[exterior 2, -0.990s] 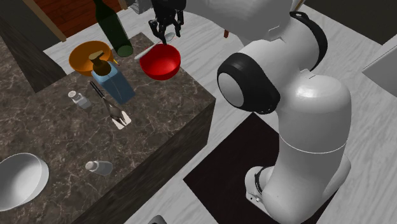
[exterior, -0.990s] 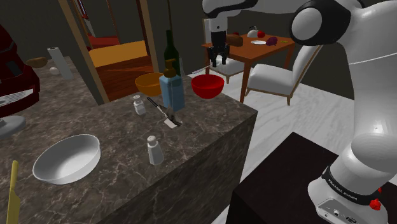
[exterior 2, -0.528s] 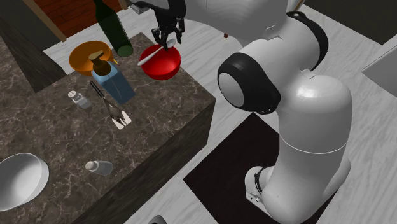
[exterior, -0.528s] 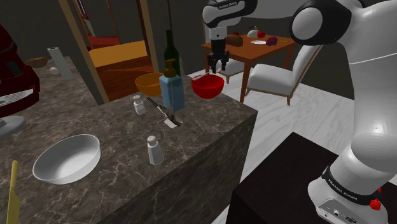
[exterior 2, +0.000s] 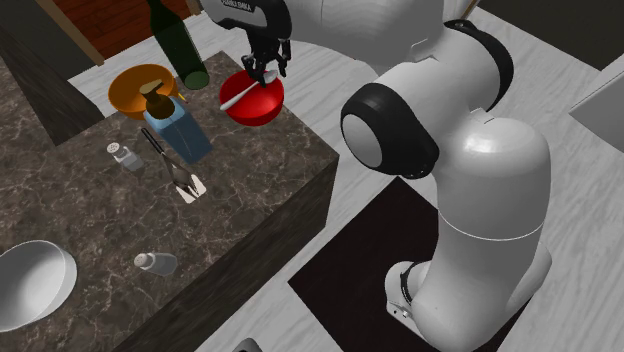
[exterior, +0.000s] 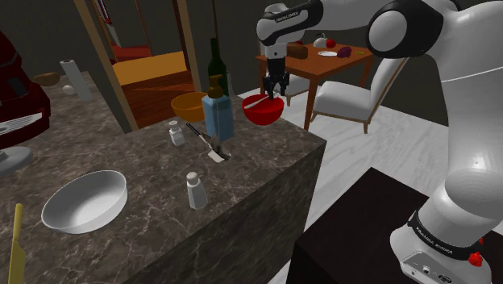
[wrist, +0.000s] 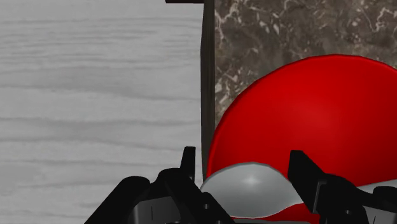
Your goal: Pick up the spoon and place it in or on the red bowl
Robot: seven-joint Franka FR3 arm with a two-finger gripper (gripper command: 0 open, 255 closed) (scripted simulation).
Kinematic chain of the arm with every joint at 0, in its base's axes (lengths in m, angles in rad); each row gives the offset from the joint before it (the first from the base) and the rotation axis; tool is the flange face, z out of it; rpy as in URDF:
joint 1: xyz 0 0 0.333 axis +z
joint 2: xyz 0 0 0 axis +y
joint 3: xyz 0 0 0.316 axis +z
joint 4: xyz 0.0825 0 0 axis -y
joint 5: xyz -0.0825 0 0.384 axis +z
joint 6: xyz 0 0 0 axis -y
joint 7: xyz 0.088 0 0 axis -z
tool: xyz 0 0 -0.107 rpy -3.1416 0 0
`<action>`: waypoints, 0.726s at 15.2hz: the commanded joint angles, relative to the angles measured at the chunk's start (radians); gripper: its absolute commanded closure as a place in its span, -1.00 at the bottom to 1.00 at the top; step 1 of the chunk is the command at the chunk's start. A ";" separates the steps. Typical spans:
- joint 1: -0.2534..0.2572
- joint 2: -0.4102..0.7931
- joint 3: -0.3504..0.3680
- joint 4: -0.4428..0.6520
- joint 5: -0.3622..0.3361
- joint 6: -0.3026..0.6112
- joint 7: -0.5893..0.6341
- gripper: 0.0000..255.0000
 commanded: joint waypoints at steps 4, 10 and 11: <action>0.000 0.000 0.000 -0.001 0.000 0.002 0.000 1.00; 0.000 0.000 0.000 -0.001 0.000 0.002 0.000 -1.00; 0.000 0.000 0.000 -0.001 0.000 0.002 0.000 -1.00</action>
